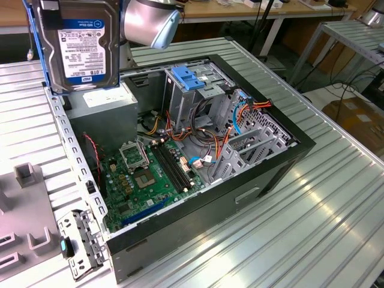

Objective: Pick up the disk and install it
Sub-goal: 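Pick up the disk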

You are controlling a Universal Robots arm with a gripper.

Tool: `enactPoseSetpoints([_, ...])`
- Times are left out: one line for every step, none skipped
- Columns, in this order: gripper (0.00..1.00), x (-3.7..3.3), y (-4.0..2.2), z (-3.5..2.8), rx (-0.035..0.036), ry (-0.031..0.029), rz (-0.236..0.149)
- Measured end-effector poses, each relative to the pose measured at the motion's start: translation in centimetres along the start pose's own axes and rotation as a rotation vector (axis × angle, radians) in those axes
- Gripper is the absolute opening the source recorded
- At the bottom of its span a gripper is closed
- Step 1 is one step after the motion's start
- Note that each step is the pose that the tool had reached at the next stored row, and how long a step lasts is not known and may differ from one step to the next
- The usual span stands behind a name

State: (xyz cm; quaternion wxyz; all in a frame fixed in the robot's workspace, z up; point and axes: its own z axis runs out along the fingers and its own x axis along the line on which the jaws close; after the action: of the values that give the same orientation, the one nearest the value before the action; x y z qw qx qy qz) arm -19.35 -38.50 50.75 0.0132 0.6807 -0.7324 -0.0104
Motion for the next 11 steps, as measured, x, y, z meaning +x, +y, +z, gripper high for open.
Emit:
enactPoseSetpoints([0.37,-0.01,-0.23,0.0,-0.0002,-0.0001,0.001])
enactPoseSetpoints([0.37,-0.02,-0.45,0.0,-0.0004,-0.0001,0.001])
enactPoseSetpoints([0.37,-0.04,-0.69,0.01,-0.0004,-0.0001,0.002])
enactPoseSetpoints([0.37,-0.06,-0.97,0.03,-0.0004,-0.0001,0.004])
enactPoseSetpoints([0.37,-0.07,-1.14,0.05,-0.0003,-0.0001,0.005])
enactPoseSetpoints([0.37,-0.08,-1.22,0.07,-0.0004,0.0,0.006])
enactPoseSetpoints([0.37,-0.08,-1.27,0.16,0.0004,-0.0004,0.007])
enactPoseSetpoints([0.37,-0.08,-1.31,0.25,0.0024,-0.0004,0.009])
enactPoseSetpoints([0.37,-0.08,-1.34,0.3,0.0036,-0.0006,0.01])
enactPoseSetpoints([0.37,-0.09,-1.37,0.34,0.0044,-0.0006,0.011])
enactPoseSetpoints([0.37,-0.09,-1.44,0.4,0.0056,-0.0007,0.014])
